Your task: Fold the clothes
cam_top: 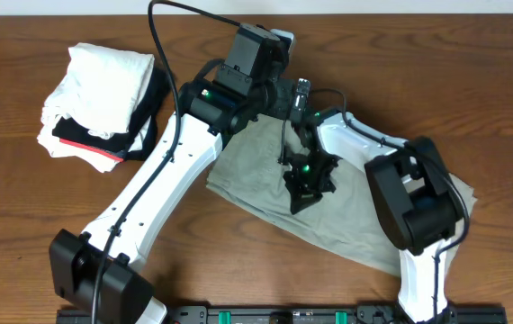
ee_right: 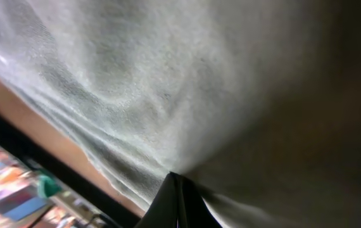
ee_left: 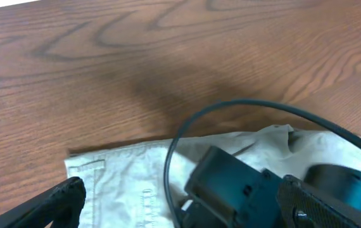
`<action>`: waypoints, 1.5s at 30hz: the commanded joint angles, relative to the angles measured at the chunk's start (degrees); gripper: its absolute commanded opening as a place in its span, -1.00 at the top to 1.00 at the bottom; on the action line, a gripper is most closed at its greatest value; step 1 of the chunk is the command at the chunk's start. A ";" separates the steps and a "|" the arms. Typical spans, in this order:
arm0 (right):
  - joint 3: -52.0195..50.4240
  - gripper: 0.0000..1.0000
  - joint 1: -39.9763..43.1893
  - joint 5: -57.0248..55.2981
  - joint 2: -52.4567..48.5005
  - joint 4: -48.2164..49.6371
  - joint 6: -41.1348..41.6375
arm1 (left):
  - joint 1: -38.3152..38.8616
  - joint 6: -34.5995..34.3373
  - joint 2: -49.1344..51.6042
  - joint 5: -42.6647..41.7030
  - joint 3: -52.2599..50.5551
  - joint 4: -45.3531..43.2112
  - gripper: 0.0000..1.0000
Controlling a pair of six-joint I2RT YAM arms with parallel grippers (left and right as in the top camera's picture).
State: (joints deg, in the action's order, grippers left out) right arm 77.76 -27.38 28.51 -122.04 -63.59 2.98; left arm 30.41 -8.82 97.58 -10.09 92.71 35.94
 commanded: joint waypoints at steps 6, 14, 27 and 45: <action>-2.03 0.98 3.96 -19.26 10.71 -1.86 9.81 | -0.24 0.15 0.17 0.52 1.27 -0.02 -0.96; -2.62 0.98 9.22 -29.99 13.38 -7.54 13.92 | -0.24 0.15 0.17 0.50 1.29 -0.02 -0.96; -11.56 0.98 24.61 -37.55 13.38 6.01 19.28 | -0.24 0.15 0.17 0.50 1.27 -0.02 -0.96; -18.73 0.98 25.05 -26.38 13.16 36.26 7.65 | -0.24 0.15 0.17 0.50 1.27 -0.02 -0.96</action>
State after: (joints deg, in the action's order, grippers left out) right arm 60.80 -1.98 -6.22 -106.56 -28.45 13.74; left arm 30.41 -8.82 97.58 -10.09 92.71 35.92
